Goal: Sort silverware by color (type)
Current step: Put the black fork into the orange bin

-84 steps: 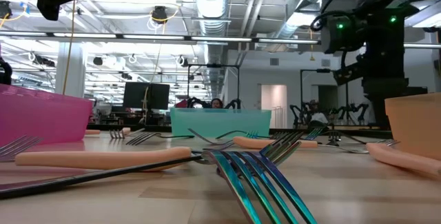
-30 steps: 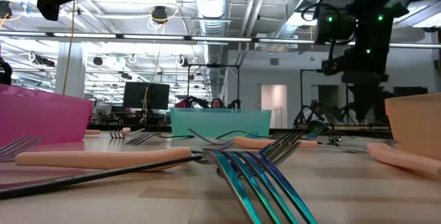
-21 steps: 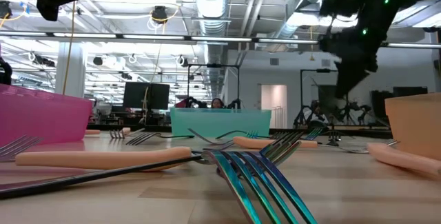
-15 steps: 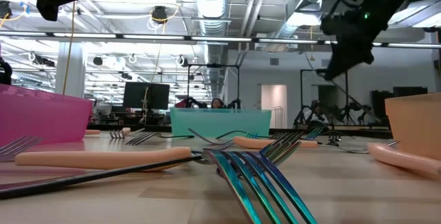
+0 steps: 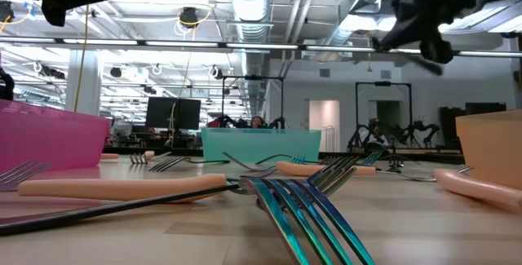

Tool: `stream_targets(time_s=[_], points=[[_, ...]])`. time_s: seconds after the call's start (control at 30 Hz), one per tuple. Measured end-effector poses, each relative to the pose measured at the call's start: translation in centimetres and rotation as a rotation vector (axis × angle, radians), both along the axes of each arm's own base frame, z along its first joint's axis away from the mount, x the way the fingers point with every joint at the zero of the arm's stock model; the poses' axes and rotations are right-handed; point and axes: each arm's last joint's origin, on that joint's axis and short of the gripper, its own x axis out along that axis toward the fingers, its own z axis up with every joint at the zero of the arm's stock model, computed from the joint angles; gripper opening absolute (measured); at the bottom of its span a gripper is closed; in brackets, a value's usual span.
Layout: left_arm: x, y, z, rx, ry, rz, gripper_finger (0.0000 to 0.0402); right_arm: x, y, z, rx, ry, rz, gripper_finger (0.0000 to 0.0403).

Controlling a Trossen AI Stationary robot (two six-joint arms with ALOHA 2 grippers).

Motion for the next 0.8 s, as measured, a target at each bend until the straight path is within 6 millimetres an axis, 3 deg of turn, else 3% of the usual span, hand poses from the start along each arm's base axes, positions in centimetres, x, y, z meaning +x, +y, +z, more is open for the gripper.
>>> stream_targets(time_s=[0.43,0.8], points=[[0.0,0.0,0.0,-0.016,-0.009,0.0,0.0112,-1.4,6.5,-0.2,0.247,0.082,0.188,0.0029],[0.0,0.0,0.0,-0.043,-0.023,-0.001,0.0112,-3.7,11.1,-1.7,0.31,0.235,0.096,0.0029]])
